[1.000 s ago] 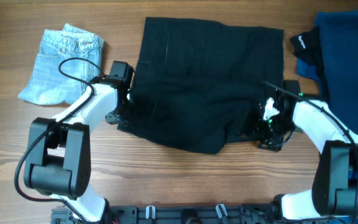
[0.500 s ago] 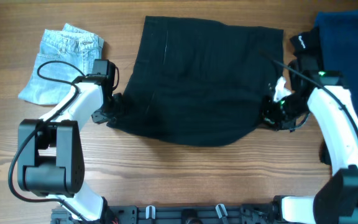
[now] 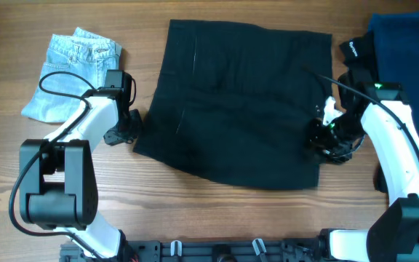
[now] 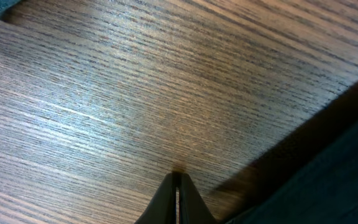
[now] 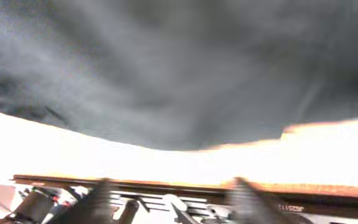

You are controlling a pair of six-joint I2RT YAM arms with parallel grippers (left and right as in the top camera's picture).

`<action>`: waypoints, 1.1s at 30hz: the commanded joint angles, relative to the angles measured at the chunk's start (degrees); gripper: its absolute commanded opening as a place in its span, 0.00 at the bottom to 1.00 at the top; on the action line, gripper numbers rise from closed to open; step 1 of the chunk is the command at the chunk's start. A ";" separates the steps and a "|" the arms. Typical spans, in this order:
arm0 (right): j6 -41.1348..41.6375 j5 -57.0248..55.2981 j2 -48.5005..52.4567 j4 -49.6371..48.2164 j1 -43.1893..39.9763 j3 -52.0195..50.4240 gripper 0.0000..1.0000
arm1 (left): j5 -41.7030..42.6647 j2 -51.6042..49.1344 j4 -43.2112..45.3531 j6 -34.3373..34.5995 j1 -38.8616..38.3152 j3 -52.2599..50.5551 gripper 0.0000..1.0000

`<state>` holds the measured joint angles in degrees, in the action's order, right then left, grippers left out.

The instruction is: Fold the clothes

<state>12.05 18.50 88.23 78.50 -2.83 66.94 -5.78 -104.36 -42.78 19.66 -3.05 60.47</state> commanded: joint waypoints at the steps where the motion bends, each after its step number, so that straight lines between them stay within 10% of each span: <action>1: -1.46 -2.45 0.81 -2.14 -0.02 -0.33 0.90 | -0.96 -0.79 0.42 0.26 0.28 -0.57 0.04; 8: 4.90 -2.47 0.81 -11.28 -0.33 -8.44 0.90 | -0.92 -0.76 0.39 0.24 0.28 -0.57 0.04; 19: 3.15 8.17 0.81 -8.57 -1.09 -17.16 0.83 | 12.41 -0.76 -3.08 -4.28 0.28 -0.57 0.49; 33: 18.01 7.96 0.79 -28.61 -1.11 -35.01 0.81 | 12.37 -0.76 -2.21 -4.46 0.28 -0.57 0.64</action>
<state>27.75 26.70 88.33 55.16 -3.97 34.50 4.67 -104.36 -45.58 16.23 -2.87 60.38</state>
